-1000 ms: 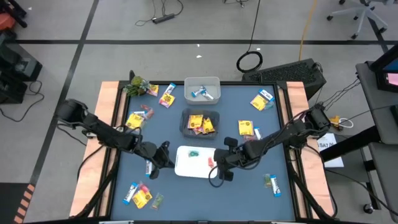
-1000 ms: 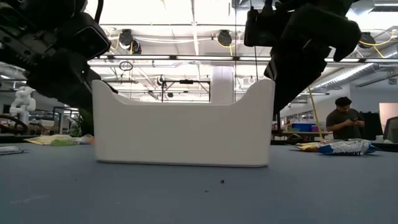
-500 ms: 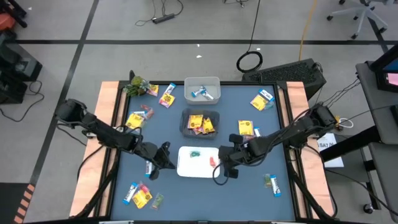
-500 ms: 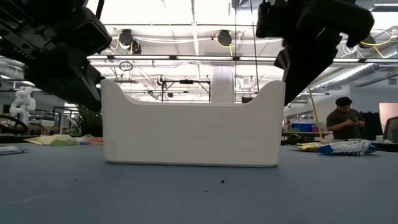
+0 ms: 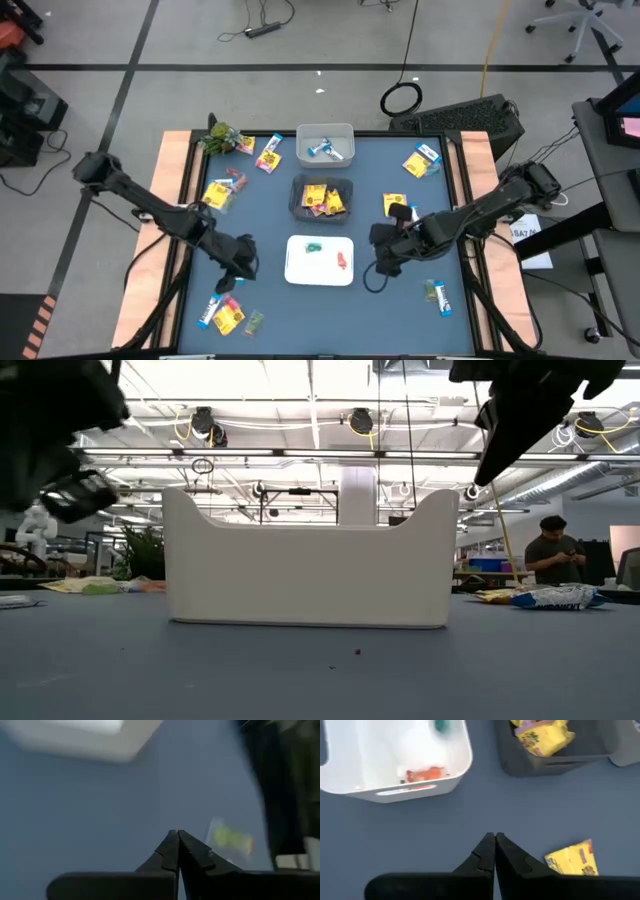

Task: Sort candy
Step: Put the white chocolate bar into the gray bin, then put the yellow candy into the black bin

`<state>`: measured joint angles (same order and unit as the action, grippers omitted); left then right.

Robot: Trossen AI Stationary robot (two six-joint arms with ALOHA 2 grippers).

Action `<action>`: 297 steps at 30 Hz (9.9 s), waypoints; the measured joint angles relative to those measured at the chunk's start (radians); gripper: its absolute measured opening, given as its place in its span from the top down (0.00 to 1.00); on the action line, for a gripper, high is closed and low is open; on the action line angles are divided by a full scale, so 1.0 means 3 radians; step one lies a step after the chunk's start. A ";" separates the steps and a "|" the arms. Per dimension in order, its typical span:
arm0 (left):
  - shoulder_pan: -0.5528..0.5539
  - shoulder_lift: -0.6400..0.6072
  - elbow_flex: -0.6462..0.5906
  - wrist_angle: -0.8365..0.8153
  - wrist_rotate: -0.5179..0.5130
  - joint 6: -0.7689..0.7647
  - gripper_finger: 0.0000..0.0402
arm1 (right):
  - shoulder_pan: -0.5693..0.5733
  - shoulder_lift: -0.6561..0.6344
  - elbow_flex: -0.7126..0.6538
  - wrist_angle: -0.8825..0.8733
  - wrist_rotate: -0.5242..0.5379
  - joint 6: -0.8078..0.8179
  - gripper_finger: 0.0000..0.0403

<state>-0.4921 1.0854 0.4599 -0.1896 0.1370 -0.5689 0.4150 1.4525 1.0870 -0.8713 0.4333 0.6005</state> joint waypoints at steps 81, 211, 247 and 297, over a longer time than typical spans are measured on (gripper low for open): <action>-0.0572 0.0528 0.0529 -0.0980 -0.0389 0.0152 0.51 | 0.0020 0.0004 -0.0005 -0.0088 0.0217 -0.0007 1.00; 0.0356 0.1684 0.1514 -0.2623 -0.1194 0.1228 0.83 | 0.0019 0.0005 -0.0005 -0.0067 0.0214 -0.0007 1.00; 0.3093 0.1149 0.2208 -0.0702 -0.1320 0.3208 0.99 | 0.0019 0.0005 -0.0005 -0.0065 0.0216 -0.0050 1.00; 0.3435 0.1939 0.2285 0.0736 -0.0112 0.3044 0.89 | -0.0041 -0.0267 -0.1413 0.1649 0.0300 -0.0210 1.00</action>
<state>0.5385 1.6672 1.1455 0.0311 0.1036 0.3445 0.4028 1.3724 0.6631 -0.3767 0.5233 0.5374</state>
